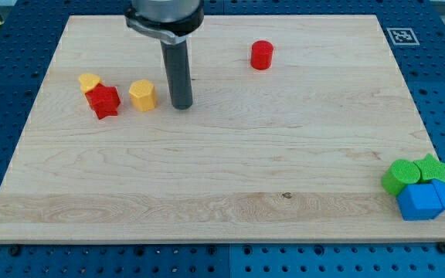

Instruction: Move your arm towards the right side of the red circle

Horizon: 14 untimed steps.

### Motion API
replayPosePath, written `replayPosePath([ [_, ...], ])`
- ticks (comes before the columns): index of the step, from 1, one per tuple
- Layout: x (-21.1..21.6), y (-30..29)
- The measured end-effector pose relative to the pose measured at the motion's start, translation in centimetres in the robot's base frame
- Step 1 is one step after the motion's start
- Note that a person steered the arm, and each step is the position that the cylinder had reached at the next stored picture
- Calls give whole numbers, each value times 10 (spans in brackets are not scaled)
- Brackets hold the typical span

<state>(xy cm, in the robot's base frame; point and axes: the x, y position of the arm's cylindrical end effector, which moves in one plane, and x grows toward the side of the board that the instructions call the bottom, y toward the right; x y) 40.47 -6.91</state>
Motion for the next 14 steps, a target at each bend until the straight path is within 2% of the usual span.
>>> replayPosePath([
  [1, -19, -21],
  [3, -4, -89],
  [4, -7, -102],
  [5, -28, -98],
  [7, -112, -66],
  [8, -159, -4],
  [9, -183, 82],
  [10, -189, 177],
  [11, -163, 234],
  [12, -134, 235],
  [14, -132, 235],
])
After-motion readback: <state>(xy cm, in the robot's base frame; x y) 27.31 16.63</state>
